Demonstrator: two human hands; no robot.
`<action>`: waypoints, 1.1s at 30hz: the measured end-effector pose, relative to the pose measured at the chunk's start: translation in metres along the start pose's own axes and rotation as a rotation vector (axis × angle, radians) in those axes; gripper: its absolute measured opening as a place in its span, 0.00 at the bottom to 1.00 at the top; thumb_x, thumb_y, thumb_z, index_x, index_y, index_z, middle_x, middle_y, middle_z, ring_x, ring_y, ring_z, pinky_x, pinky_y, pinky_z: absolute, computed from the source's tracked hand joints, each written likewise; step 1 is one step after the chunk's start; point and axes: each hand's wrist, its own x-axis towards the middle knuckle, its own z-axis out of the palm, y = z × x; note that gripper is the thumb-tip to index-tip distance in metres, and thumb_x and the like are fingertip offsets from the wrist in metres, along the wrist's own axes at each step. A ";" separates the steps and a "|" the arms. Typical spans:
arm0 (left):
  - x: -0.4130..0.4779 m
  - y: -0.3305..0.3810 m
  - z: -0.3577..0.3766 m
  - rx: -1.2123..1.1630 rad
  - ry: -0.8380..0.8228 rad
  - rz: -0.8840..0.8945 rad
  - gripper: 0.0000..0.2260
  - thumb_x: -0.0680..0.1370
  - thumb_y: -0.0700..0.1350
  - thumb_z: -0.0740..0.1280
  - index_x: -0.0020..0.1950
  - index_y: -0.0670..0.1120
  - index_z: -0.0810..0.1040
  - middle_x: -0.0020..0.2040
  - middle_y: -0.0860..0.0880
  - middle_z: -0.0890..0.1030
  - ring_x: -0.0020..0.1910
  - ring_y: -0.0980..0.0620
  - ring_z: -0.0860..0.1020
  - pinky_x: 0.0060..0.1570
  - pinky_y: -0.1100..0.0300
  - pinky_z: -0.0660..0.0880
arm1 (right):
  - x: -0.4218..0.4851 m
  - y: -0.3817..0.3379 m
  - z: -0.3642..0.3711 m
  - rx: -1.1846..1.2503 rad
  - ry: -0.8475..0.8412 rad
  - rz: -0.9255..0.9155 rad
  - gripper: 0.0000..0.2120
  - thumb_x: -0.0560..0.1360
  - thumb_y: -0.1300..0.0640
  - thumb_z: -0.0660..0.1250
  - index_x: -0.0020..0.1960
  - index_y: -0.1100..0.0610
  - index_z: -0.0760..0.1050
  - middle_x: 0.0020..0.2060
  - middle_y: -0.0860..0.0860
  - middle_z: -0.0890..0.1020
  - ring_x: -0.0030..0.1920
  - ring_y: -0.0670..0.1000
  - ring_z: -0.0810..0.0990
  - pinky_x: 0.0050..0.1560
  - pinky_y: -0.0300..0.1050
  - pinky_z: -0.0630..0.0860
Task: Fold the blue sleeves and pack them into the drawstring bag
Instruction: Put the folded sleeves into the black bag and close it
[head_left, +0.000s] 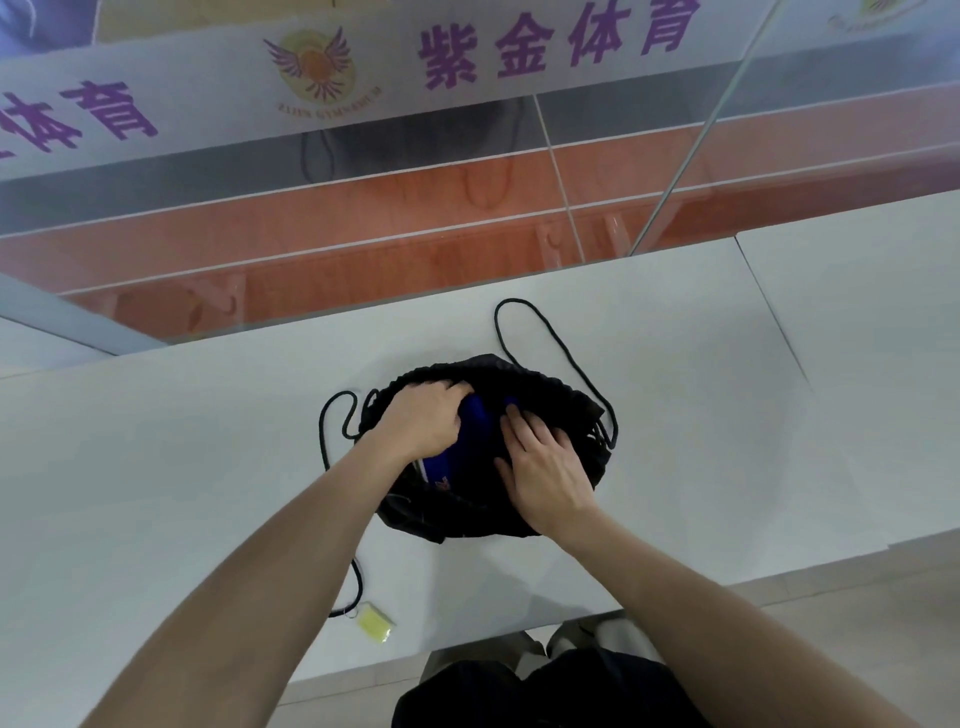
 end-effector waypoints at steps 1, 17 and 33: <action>-0.004 0.006 0.003 0.097 0.119 0.018 0.23 0.81 0.44 0.66 0.77 0.50 0.75 0.68 0.46 0.81 0.66 0.42 0.80 0.66 0.48 0.76 | 0.000 -0.002 -0.002 -0.002 -0.027 0.012 0.32 0.86 0.43 0.50 0.82 0.61 0.69 0.82 0.56 0.69 0.79 0.58 0.70 0.72 0.58 0.75; -0.097 0.004 0.036 -0.353 0.406 -0.826 0.30 0.75 0.51 0.74 0.74 0.45 0.70 0.67 0.40 0.77 0.63 0.36 0.78 0.60 0.40 0.80 | 0.033 0.045 -0.070 0.041 -0.006 0.325 0.15 0.80 0.49 0.69 0.61 0.56 0.75 0.56 0.55 0.83 0.59 0.61 0.82 0.58 0.56 0.74; -0.156 0.038 0.010 -1.020 0.599 -0.656 0.18 0.80 0.36 0.60 0.65 0.51 0.80 0.52 0.52 0.87 0.52 0.52 0.86 0.54 0.54 0.84 | -0.019 0.108 -0.124 0.739 -0.284 0.282 0.37 0.75 0.27 0.70 0.78 0.42 0.67 0.61 0.47 0.83 0.60 0.53 0.83 0.55 0.49 0.79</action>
